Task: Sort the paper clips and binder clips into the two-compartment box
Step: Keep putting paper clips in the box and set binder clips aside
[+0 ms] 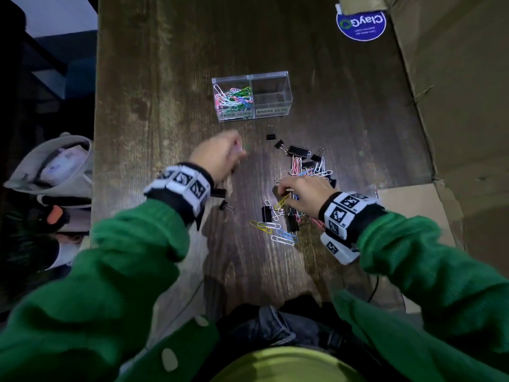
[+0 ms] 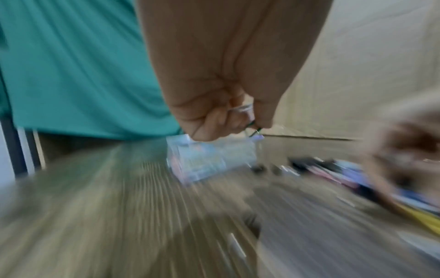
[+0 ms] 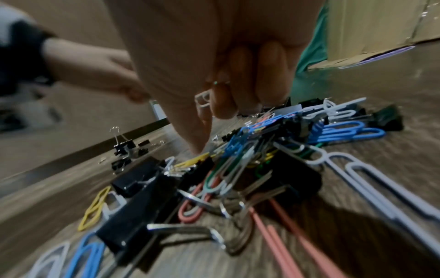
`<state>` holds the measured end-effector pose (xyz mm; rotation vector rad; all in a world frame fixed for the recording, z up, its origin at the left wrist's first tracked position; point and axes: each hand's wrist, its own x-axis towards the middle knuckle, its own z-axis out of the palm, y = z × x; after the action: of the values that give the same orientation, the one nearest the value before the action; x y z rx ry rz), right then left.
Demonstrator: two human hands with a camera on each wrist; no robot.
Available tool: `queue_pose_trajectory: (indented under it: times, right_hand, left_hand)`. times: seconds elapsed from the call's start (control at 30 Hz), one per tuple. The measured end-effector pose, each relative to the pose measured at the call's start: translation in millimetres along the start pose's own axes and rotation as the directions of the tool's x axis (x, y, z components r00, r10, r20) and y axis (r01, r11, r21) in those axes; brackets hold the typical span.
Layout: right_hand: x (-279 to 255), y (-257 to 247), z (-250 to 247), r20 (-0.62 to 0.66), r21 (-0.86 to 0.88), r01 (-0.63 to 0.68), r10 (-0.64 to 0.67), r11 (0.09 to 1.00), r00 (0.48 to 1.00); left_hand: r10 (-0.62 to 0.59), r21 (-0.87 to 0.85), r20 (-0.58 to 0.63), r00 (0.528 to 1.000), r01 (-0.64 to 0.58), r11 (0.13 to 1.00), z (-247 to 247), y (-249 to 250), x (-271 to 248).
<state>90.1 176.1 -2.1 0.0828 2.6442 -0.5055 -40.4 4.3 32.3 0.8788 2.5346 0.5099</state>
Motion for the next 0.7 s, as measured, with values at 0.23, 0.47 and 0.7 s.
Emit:
queue_pose_trajectory:
  times: [0.23,0.47,0.7]
  right_hand:
    - [11.0,-8.9,4.3,0.123,-0.122,0.053,-0.038,0.991,0.992]
    - [6.2,-2.1,4.5,-0.057,0.087,0.043,-0.038,0.995,0.998]
    - [3.3,19.2,-5.4,-0.133,0.371,-0.142,0.204,0.918,0.97]
  left_hand:
    - [-0.127,0.187,-0.119,0.985,0.148,0.971,-35.1,-7.0,95.0]
    - [-0.115,0.22,-0.102,0.988,0.135,0.966,-25.1,-12.9,124.4]
    - [0.164,0.282,-0.115,0.98,-0.126,0.951,1.1,10.9,69.8]
